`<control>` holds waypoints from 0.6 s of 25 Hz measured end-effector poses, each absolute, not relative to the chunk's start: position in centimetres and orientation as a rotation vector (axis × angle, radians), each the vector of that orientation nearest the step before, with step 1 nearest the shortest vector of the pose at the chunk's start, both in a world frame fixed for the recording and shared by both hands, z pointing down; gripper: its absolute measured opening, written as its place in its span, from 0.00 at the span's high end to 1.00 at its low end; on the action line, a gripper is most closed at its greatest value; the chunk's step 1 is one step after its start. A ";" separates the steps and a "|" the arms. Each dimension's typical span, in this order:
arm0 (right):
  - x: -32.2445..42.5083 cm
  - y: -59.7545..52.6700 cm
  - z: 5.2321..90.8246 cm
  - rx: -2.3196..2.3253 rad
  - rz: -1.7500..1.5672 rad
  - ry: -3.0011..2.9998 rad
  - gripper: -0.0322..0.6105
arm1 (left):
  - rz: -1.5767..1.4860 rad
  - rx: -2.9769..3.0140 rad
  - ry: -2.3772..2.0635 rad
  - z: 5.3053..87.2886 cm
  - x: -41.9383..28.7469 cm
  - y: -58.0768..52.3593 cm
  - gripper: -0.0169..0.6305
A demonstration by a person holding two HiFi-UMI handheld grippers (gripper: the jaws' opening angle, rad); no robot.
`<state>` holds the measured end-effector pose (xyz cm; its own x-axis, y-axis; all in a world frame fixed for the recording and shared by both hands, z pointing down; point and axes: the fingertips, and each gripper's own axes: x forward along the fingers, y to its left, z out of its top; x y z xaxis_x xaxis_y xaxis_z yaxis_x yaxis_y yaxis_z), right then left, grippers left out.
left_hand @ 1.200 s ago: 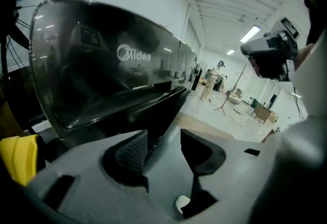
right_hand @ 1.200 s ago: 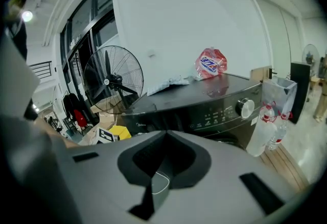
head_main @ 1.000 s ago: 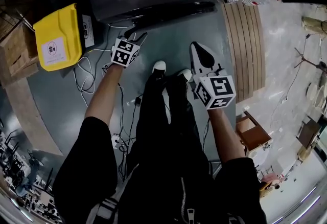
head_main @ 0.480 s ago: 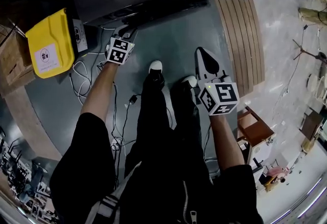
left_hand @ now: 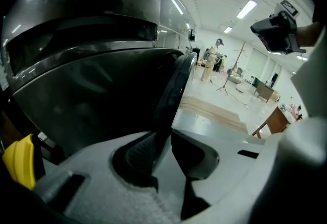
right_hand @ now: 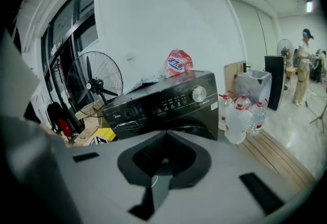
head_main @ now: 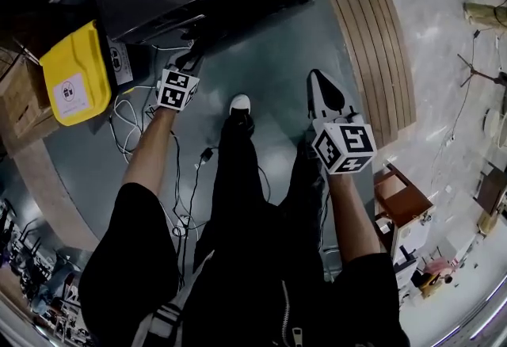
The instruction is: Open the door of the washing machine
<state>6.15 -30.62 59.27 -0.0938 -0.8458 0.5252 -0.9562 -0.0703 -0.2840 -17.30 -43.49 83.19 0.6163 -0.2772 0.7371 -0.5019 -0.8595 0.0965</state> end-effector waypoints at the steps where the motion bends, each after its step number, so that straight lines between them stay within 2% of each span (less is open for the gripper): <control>1: 6.7 -30.4 59.1 1.981 0.887 -2.013 0.94 | 1.082 2.537 -0.643 83.2 -17.1 -42.6 0.83; 15: 18.3 -22.9 58.1 1.952 0.786 -2.065 0.95 | 1.119 2.338 -0.830 83.4 -13.5 -30.9 0.84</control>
<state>18.26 -22.89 58.08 -0.1132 -0.8676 0.4842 -0.9700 -0.0090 -0.2428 -13.54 -30.91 83.44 0.4983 -0.3338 0.8002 -0.6690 -0.7351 0.1099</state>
